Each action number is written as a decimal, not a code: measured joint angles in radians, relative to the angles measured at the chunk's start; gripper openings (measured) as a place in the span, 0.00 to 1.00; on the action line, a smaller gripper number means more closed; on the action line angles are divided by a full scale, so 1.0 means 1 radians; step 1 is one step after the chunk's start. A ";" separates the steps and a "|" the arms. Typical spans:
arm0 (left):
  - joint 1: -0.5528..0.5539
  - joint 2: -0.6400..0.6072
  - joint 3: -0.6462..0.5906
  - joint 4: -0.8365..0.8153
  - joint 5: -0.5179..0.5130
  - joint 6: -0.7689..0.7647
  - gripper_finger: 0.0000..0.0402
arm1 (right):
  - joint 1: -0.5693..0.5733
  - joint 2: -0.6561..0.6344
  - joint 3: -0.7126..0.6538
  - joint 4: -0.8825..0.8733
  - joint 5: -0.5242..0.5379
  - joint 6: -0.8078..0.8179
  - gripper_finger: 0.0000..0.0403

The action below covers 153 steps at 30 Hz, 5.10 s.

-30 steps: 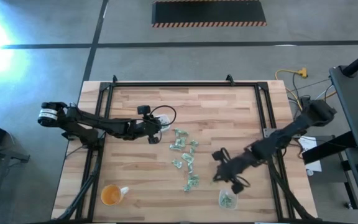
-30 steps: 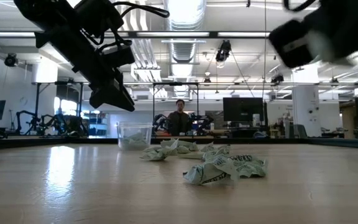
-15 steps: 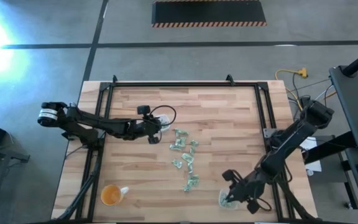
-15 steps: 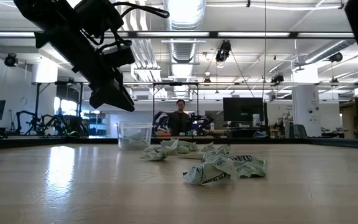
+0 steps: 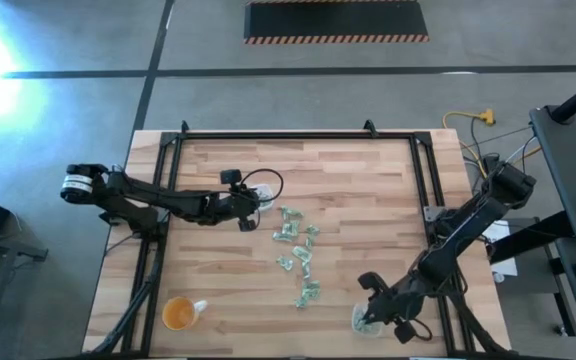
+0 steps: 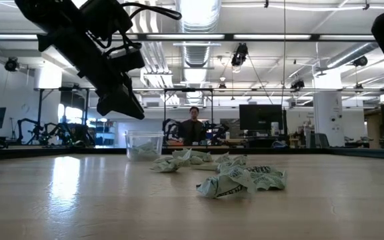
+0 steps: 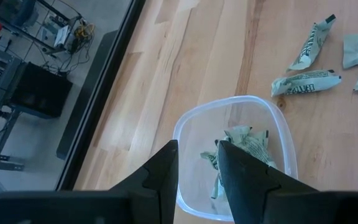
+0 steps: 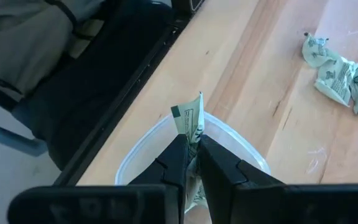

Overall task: Pick and place Stevia / Truvia into bins
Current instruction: Put the stevia packet into the bottom transparent container, then put the stevia packet into the top transparent container

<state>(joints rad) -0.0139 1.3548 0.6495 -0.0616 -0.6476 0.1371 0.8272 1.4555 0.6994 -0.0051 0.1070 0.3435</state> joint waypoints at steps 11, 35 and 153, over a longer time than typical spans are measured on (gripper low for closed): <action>0.000 0.000 0.000 0.000 0.000 0.000 0.25 | 0.000 -0.001 0.000 0.001 0.000 -0.001 0.20; -0.087 -0.002 0.078 0.002 0.355 -0.010 0.25 | -0.001 -0.122 0.035 -0.163 0.354 -0.163 0.17; -0.055 0.147 0.078 0.044 -0.114 0.051 0.03 | -0.014 -0.118 0.002 -0.194 0.446 -0.119 0.14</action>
<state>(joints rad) -0.0691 1.5017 0.7272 -0.0177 -0.7612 0.1883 0.8131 1.3380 0.7010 -0.1991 0.5529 0.2249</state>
